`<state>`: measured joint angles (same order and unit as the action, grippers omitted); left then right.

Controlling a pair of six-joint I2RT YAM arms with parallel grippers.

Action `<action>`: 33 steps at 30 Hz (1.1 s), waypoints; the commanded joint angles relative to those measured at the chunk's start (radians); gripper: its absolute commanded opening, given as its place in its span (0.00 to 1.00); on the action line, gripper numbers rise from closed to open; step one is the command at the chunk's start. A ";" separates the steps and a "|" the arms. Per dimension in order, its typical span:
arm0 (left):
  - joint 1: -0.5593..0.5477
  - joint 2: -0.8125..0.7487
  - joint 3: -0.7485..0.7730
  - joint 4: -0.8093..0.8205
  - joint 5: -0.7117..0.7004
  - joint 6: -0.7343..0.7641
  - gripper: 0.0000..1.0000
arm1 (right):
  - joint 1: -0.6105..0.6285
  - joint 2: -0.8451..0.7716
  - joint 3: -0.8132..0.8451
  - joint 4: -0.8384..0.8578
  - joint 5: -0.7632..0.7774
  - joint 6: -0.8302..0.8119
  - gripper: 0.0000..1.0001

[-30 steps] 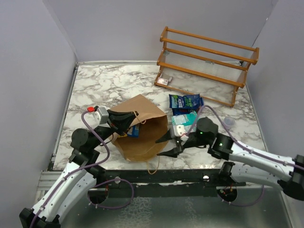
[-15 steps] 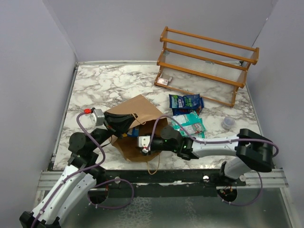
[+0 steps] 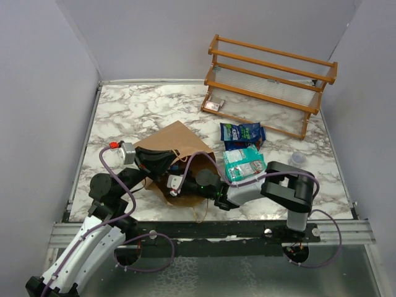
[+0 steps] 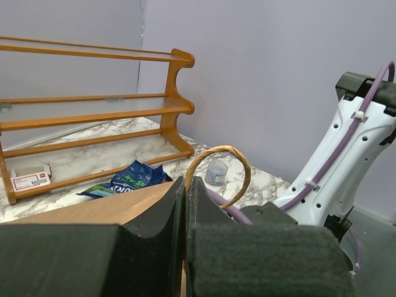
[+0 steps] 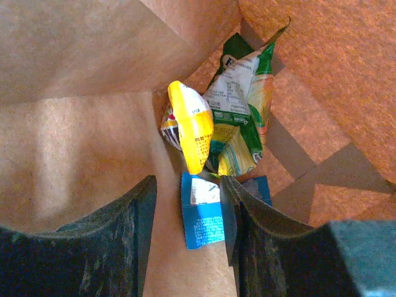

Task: Take the snacks out of the paper bag
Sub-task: Take out the snack from the paper bag.

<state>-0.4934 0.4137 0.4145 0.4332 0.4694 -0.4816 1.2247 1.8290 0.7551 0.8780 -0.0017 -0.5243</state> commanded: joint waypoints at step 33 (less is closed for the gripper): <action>-0.005 -0.061 0.103 -0.120 -0.190 0.062 0.00 | -0.001 -0.037 0.003 -0.058 -0.030 -0.381 0.36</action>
<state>-0.4934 0.3634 0.4648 0.3237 0.3042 -0.4480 1.1877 1.7340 0.6731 0.8730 -0.0677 -0.7826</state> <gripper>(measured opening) 0.020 0.366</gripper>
